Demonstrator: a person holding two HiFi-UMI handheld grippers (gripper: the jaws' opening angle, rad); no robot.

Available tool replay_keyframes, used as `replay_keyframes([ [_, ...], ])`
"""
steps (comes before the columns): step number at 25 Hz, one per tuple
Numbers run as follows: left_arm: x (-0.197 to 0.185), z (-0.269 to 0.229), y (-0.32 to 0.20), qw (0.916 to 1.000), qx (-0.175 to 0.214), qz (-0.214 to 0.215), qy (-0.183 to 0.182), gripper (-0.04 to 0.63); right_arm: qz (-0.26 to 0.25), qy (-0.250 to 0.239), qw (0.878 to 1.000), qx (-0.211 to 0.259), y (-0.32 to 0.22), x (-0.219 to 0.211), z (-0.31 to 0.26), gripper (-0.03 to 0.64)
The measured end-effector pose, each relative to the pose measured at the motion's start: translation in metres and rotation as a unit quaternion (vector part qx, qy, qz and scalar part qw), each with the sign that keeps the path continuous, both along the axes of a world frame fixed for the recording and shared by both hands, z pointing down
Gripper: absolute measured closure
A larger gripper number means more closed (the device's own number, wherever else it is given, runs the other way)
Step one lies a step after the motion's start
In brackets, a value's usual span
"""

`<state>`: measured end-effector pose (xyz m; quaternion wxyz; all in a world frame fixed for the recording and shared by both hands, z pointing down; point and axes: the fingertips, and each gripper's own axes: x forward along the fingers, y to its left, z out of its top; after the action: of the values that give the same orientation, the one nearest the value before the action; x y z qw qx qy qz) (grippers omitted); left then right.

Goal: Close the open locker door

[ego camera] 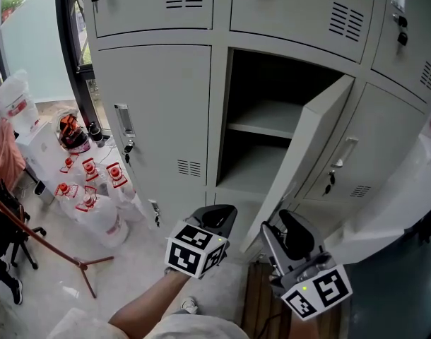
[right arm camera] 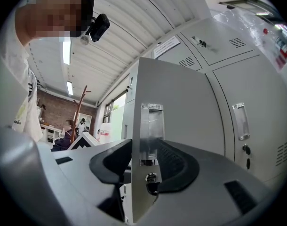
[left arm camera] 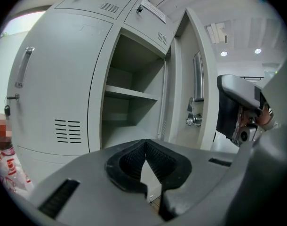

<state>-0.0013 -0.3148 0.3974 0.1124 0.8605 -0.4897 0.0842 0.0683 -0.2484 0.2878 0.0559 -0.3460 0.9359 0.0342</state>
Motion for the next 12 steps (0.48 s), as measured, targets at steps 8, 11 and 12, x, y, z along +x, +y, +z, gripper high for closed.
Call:
replay_keyframes([
  [8, -0.033, -0.001, -0.003, 0.9996, 0.001, -0.027, 0.001, 0.588, -0.020, -0.001, 1.000, 0.002, -0.013, -0.025, 0.000, 0.480],
  [11, -0.048, -0.001, -0.004, 0.9993, 0.002, -0.039, 0.002, 0.589, -0.024, 0.001, 1.000, 0.003, -0.019, -0.035, 0.000, 0.488],
  [12, -0.053, -0.002, -0.005, 0.9991, 0.003, -0.042, 0.002, 0.588, -0.025, 0.003, 1.000, 0.004, -0.021, -0.038, 0.000, 0.494],
])
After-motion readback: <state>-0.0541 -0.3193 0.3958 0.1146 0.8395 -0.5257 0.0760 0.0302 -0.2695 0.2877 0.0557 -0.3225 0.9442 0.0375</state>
